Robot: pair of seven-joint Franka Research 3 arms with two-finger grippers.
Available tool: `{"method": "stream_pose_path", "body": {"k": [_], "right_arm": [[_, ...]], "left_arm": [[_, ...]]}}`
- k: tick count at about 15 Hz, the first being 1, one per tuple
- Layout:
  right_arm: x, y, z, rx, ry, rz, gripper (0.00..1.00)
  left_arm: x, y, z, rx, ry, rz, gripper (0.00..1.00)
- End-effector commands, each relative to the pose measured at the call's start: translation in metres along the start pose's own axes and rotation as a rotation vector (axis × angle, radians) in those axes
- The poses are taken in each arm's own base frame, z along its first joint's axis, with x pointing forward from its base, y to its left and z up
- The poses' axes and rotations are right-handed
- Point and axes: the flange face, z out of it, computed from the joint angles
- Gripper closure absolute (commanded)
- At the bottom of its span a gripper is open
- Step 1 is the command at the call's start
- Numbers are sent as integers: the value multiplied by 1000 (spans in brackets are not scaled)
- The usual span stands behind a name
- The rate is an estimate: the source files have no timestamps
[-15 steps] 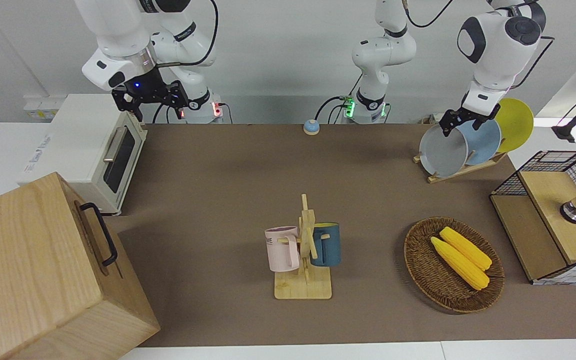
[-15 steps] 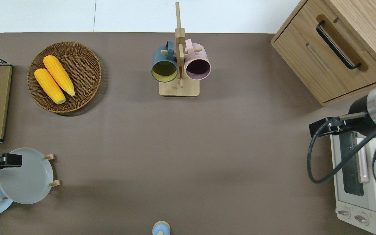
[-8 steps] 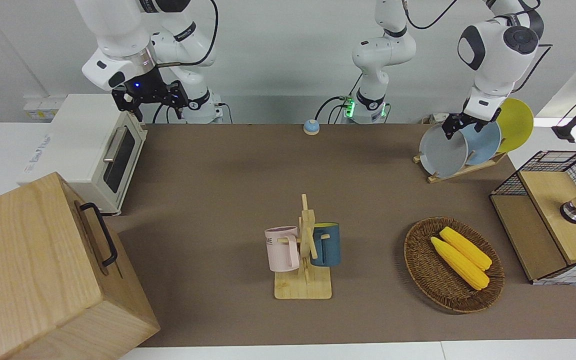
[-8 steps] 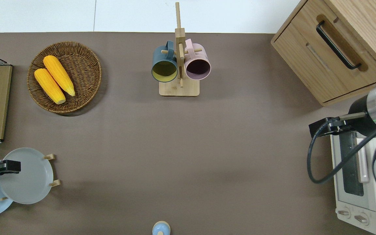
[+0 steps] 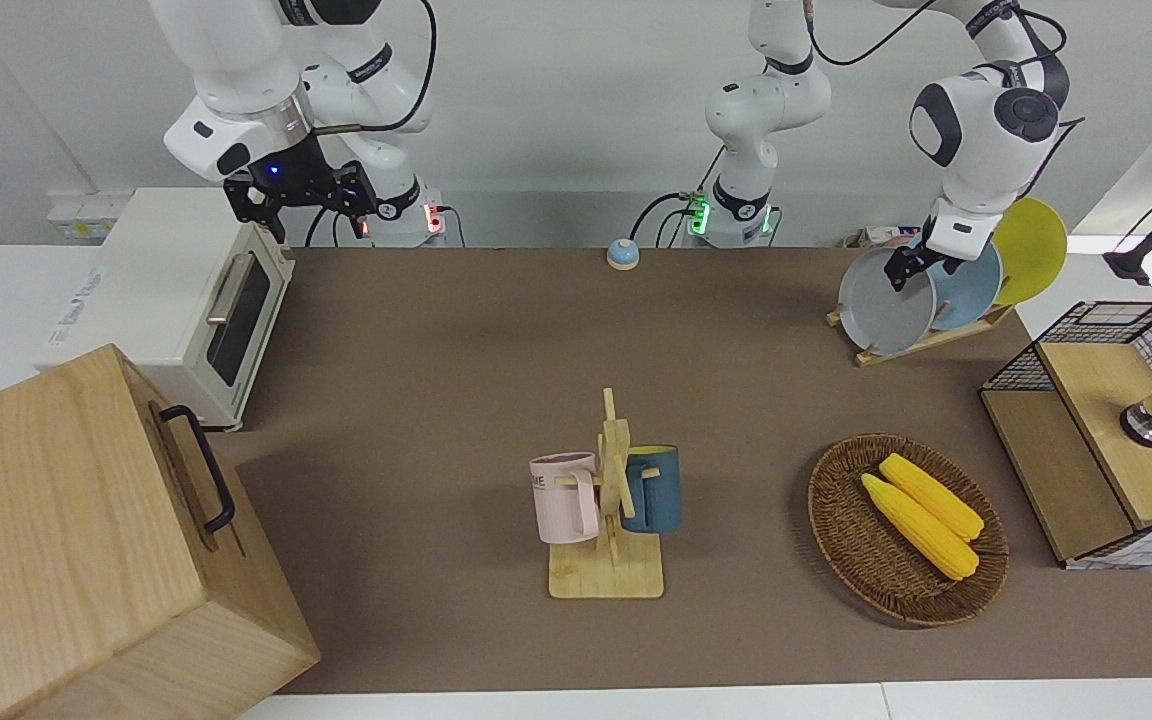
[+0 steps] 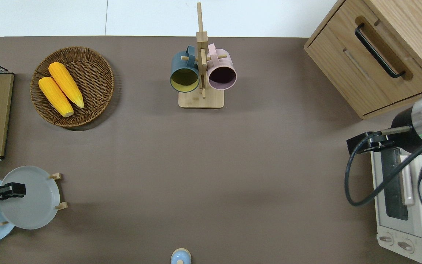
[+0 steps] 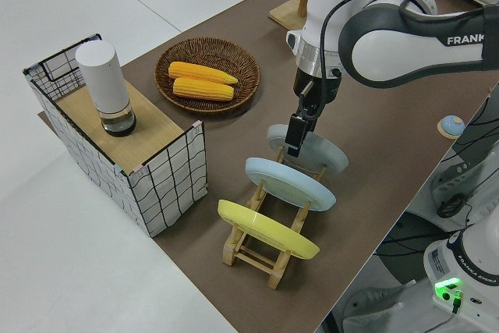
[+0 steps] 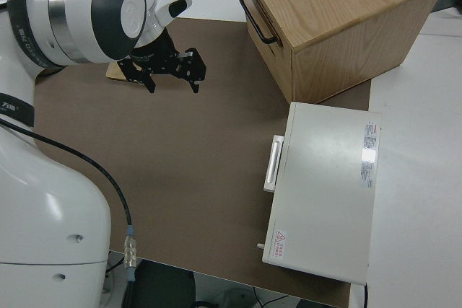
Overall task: Pick gray plate from low plate rack and place it on table with left arm
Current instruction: 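Close the left gripper on the gray plate's rim in the rack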
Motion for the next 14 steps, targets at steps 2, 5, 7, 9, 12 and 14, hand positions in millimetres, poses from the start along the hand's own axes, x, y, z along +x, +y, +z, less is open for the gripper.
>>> {"method": "stream_pose_path", "body": {"k": [2, 5, 7, 9, 12, 14], "right_arm": [[-2, 3, -3, -6, -1, 17, 17], [-2, 2, -3, -7, -3, 15, 17], [-2, 2, -3, -7, -3, 15, 17], [-2, 2, -3, -7, -3, 15, 17], [-2, 2, -3, -6, -1, 15, 17], [-2, 2, -3, -7, -3, 15, 17]], "left_arm": [[-5, 3, 1, 26, 19, -5, 864], [-5, 4, -3, 29, 17, -2, 979], [-4, 3, -6, 30, 20, -2, 1000], [-5, 4, -11, 32, 15, 3, 1000], [-3, 0, -39, 40, -1, 2, 1000], [-4, -4, -65, 45, -16, -5, 1000]]}}
